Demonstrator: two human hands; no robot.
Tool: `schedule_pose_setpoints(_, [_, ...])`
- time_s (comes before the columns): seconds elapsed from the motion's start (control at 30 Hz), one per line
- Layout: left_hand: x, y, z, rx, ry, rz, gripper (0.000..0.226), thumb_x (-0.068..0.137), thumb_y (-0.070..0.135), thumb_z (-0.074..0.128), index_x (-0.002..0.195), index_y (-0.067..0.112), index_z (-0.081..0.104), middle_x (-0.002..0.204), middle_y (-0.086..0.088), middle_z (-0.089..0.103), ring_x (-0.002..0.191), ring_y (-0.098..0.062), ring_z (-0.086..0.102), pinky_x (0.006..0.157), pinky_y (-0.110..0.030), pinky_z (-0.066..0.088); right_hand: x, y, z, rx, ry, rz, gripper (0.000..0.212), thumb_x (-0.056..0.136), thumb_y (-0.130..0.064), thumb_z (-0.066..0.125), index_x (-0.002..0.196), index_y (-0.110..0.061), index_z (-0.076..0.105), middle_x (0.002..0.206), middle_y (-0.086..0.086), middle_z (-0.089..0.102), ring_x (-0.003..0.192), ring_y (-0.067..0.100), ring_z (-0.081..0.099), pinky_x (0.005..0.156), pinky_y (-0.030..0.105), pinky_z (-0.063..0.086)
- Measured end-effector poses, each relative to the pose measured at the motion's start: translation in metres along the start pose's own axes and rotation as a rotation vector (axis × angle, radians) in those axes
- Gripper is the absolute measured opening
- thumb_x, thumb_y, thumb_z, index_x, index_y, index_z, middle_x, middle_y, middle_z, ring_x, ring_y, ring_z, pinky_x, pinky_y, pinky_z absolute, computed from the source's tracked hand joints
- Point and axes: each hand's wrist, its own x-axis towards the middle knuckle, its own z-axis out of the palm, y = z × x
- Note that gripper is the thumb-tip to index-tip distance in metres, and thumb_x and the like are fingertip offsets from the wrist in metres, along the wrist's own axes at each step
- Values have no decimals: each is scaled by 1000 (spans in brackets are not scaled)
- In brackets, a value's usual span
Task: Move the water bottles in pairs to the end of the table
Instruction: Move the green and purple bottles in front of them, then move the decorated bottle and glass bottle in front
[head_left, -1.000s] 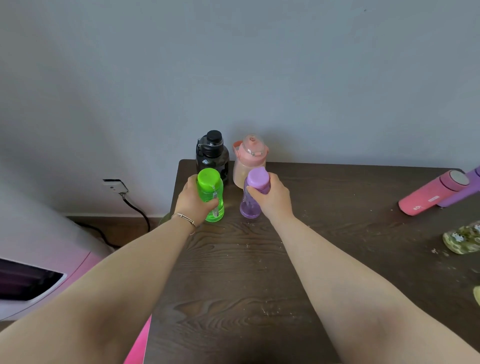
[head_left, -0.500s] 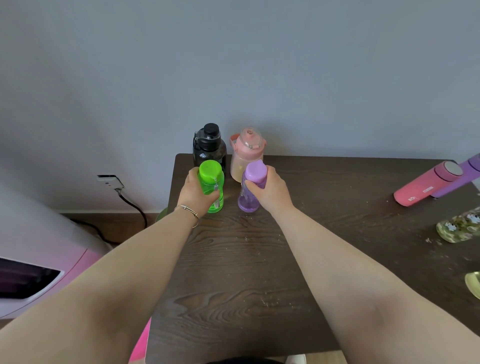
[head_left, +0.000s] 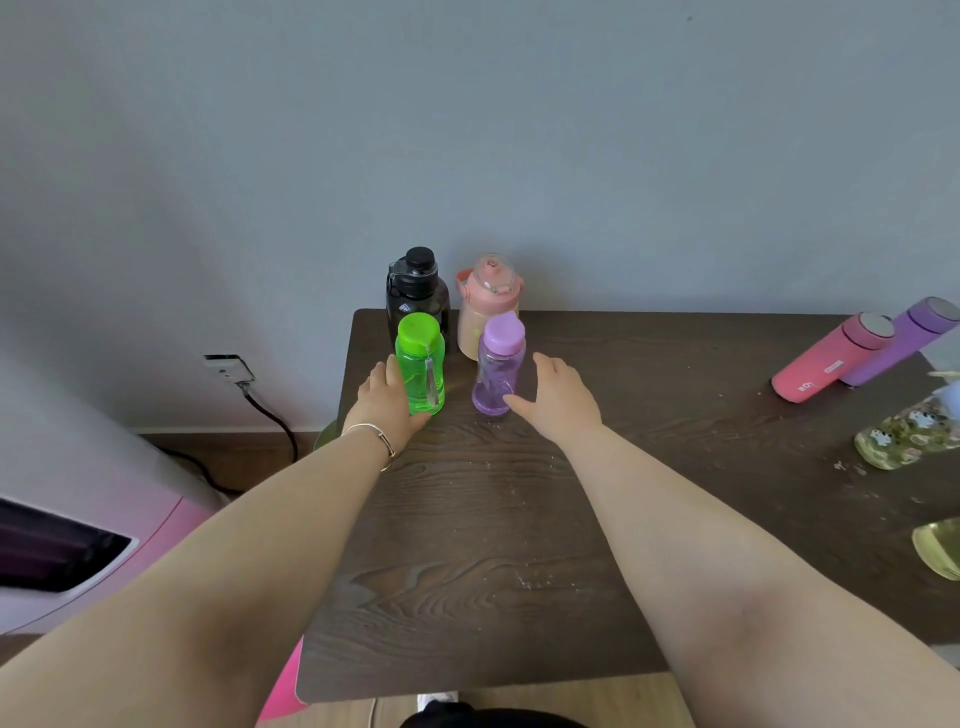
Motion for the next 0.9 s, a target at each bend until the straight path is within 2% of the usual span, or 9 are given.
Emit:
schedule_pose_setpoints(0.1, [-20,0,7,194,-19,43,103,94,47,69,164,6,5,170,-18,15,158,-36,20,126,-48,31,-17,14,1,-133,15,-82,81,91,-53,61,153,-11,29,155,13,39,144,32,34,115,45,34])
schedule_pose_setpoints(0.27, [-58,25,19,354,-17,94,96,96,49,65,163,10,10,169,-16,17,157,-35,21,126,-48,32,-51,46,-3,-239,47,-148,80,92,-51,59,155,-13,26,154,10,40,147,30,27,121,47,20])
schedule_pose_setpoints(0.57, [-121,144,53,471,53,214,95,98,53,58,164,10,6,171,-14,13,159,-33,16,129,-46,25,-135,149,-50,-236,114,-76,78,95,-52,54,156,-15,22,159,7,33,150,27,22,123,47,16])
schedule_pose_setpoints(0.9, [-173,289,105,505,59,398,91,101,53,54,165,11,6,172,-13,10,161,-32,11,131,-47,20,-227,280,-105,-219,221,87,79,93,-50,58,154,-12,27,157,8,36,149,28,25,122,47,18])
